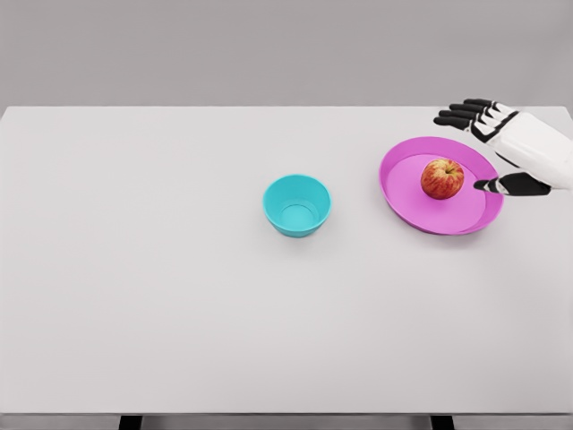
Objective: Put the apple from the pink plate into the blue bowl with your right arm
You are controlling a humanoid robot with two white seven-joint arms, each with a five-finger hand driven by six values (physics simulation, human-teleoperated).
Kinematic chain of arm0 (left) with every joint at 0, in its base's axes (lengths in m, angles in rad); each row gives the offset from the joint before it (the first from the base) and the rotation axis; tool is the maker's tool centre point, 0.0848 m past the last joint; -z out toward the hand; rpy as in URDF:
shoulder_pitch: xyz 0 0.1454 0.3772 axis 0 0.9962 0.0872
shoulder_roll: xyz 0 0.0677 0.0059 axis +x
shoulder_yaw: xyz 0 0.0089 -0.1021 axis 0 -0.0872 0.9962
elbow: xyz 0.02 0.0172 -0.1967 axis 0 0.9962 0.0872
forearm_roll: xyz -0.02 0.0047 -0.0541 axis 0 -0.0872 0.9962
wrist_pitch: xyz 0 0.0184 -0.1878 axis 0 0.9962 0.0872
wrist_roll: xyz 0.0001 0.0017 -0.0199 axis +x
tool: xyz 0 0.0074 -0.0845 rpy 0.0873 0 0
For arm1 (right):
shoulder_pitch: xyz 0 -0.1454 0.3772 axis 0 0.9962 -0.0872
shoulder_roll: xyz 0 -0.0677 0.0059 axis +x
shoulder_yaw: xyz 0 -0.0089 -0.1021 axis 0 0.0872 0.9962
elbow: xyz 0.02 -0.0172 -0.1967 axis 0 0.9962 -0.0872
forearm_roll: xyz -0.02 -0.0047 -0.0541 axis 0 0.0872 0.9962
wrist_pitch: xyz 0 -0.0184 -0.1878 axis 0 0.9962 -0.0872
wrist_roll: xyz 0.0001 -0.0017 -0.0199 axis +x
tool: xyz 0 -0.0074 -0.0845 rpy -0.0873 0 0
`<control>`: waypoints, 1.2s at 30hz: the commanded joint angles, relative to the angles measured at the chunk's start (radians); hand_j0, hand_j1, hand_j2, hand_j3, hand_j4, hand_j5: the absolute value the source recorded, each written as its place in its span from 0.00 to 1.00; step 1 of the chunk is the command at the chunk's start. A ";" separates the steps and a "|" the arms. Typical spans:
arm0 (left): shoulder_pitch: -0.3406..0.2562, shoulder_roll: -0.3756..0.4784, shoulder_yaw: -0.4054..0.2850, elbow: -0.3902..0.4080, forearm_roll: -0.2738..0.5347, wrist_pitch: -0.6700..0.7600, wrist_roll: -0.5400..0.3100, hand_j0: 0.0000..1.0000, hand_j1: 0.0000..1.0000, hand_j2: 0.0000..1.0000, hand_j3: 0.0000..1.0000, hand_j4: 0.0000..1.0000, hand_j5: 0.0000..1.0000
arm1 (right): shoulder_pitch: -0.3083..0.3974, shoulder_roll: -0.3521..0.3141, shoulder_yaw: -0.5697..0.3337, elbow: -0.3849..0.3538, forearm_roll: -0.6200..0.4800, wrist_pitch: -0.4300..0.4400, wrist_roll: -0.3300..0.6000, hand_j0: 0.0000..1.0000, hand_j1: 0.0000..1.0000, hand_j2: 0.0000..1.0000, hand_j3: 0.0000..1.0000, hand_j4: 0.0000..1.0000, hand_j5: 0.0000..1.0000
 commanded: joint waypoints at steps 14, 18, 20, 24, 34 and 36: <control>0.000 0.000 0.000 0.000 0.001 0.000 0.000 1.00 1.00 1.00 1.00 1.00 1.00 | -0.402 0.199 0.185 0.483 -0.017 0.000 0.624 1.00 1.00 1.00 1.00 1.00 1.00; 0.000 0.000 0.000 0.000 0.000 0.000 0.000 1.00 1.00 1.00 1.00 1.00 1.00 | -0.460 0.263 0.254 0.566 -0.014 0.000 0.624 1.00 1.00 1.00 1.00 1.00 1.00; 0.000 0.000 0.000 0.000 0.000 0.000 0.000 1.00 1.00 1.00 1.00 1.00 1.00 | -0.465 0.272 0.260 0.592 -0.013 0.000 0.624 1.00 1.00 1.00 1.00 1.00 1.00; 0.000 0.000 0.000 0.000 0.001 0.000 0.000 1.00 1.00 1.00 1.00 1.00 1.00 | -0.472 0.288 0.277 0.620 -0.010 0.000 0.624 1.00 1.00 1.00 1.00 1.00 1.00; 0.000 0.000 0.000 0.000 0.001 0.000 0.000 1.00 1.00 1.00 1.00 1.00 1.00 | -0.502 0.329 0.333 0.658 -0.007 0.000 0.624 1.00 1.00 1.00 1.00 1.00 1.00; 0.000 0.000 0.000 0.000 0.001 0.000 0.000 1.00 1.00 1.00 1.00 1.00 1.00 | -0.502 0.329 0.337 0.661 -0.008 0.000 0.624 1.00 1.00 1.00 1.00 1.00 1.00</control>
